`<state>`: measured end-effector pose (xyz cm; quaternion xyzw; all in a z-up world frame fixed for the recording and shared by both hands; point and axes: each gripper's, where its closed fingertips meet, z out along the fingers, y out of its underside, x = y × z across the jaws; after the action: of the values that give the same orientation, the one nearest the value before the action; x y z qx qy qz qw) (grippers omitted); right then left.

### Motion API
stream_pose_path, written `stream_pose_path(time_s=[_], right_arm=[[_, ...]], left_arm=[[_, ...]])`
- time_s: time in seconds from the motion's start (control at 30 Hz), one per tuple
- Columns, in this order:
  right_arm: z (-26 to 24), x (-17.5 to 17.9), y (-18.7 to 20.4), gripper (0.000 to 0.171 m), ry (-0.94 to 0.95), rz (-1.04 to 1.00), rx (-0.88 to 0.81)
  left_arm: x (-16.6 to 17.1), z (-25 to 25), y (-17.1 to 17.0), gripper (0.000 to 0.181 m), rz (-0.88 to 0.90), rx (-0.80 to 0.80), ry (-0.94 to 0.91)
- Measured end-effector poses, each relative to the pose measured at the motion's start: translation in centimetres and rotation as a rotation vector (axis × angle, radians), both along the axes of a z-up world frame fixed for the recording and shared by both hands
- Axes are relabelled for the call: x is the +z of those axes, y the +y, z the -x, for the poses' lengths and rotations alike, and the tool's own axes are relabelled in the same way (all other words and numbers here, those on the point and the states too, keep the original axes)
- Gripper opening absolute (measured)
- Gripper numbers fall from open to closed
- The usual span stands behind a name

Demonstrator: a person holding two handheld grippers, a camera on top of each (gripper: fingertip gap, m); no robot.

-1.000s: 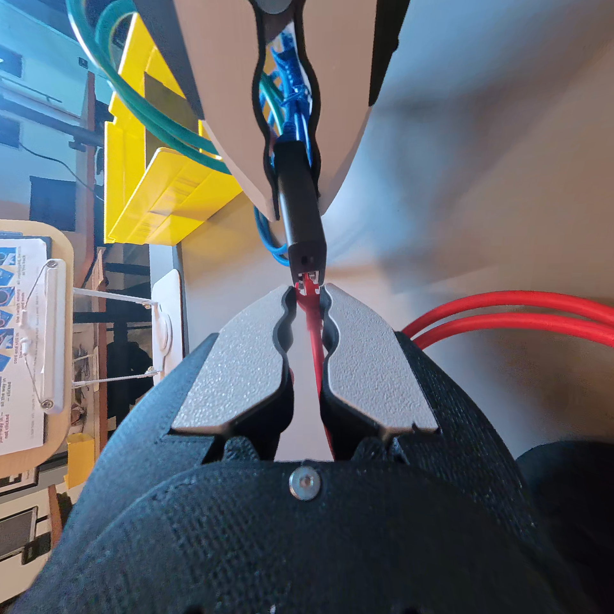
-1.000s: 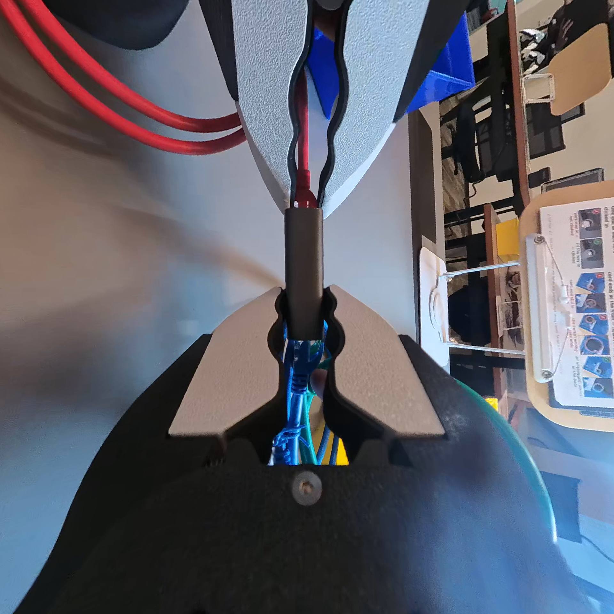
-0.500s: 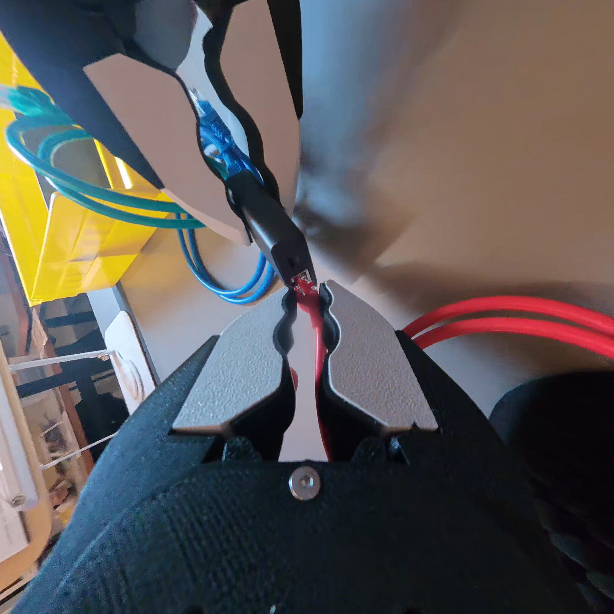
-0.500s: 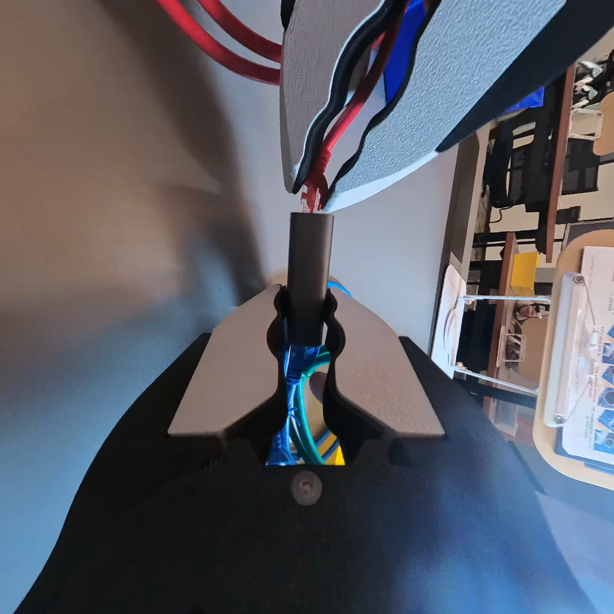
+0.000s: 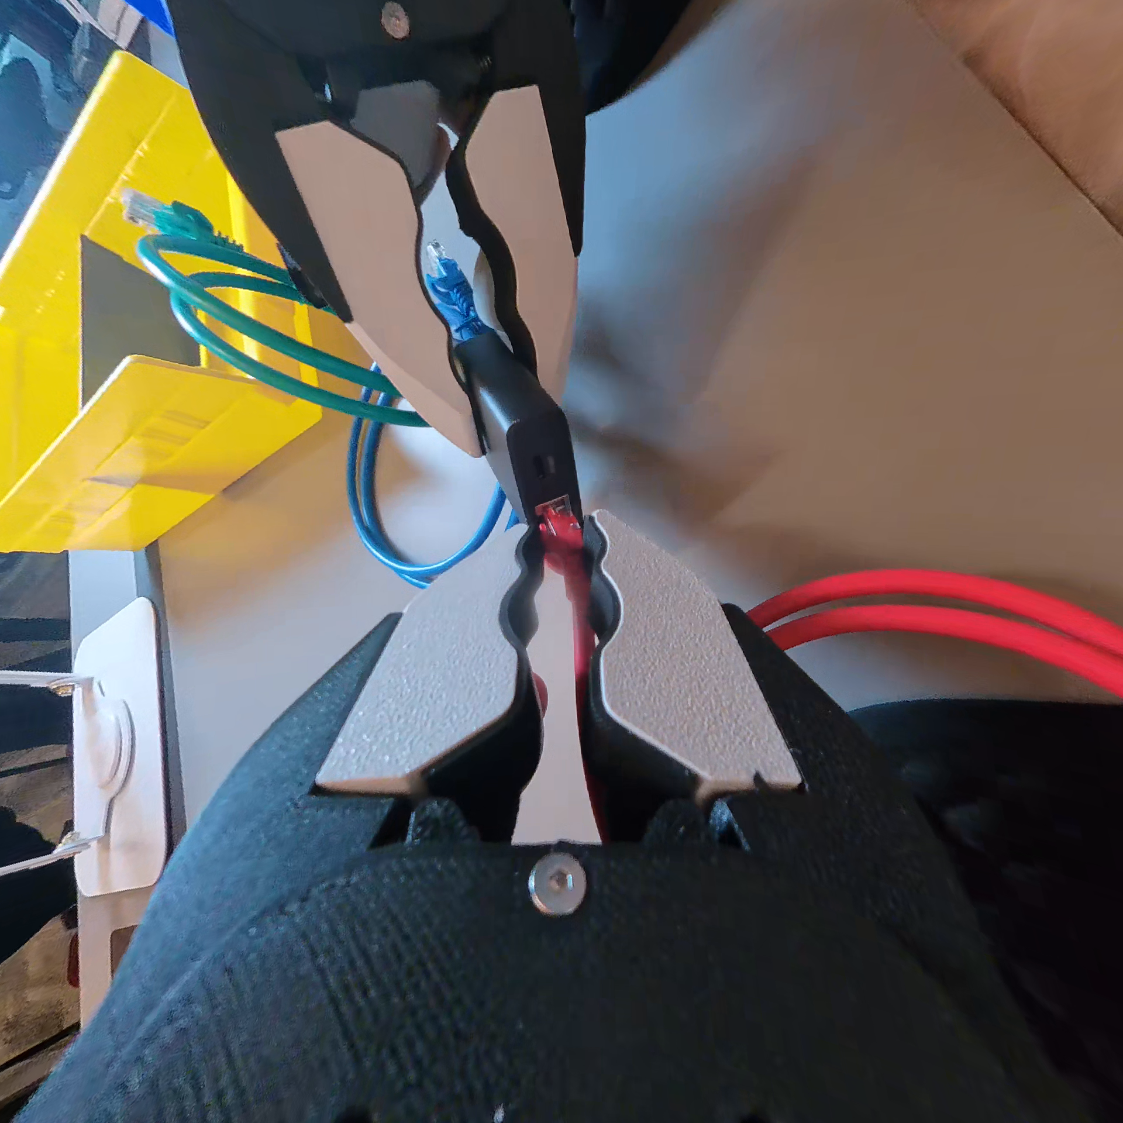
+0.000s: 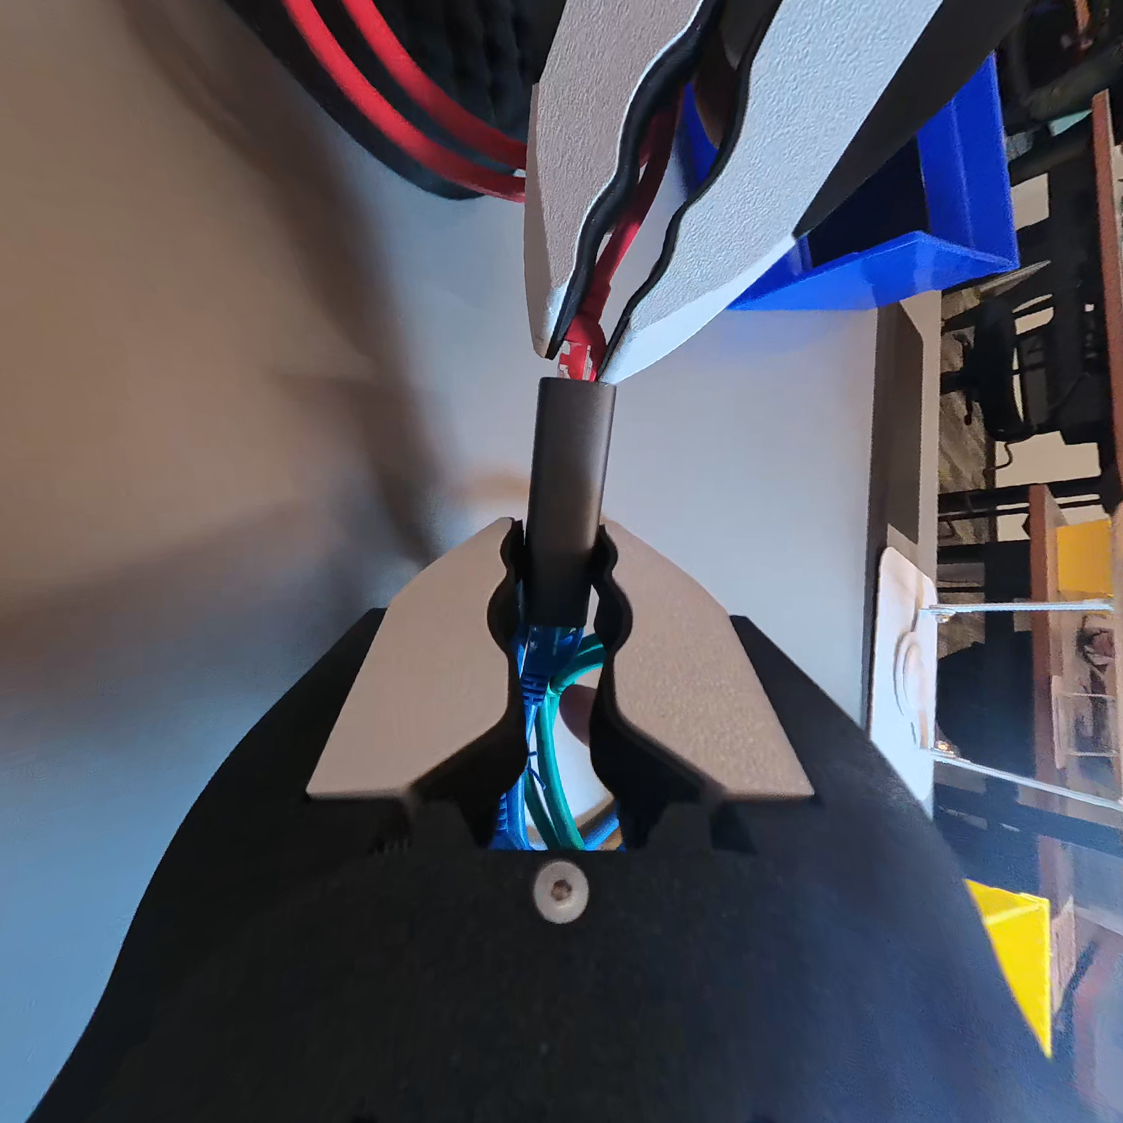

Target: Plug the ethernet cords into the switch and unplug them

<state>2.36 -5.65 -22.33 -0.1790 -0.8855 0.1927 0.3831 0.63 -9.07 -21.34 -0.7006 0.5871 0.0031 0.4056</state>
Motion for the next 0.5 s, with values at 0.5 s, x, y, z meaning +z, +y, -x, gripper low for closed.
stream_pose_path(time_s=[0.5], right_arm=[[0.0,1.1,1.3,0.021,0.029,-0.007,-0.058]], left_arm=[[0.1,0.4,2.0,0.014,-0.047,0.068,-0.041]])
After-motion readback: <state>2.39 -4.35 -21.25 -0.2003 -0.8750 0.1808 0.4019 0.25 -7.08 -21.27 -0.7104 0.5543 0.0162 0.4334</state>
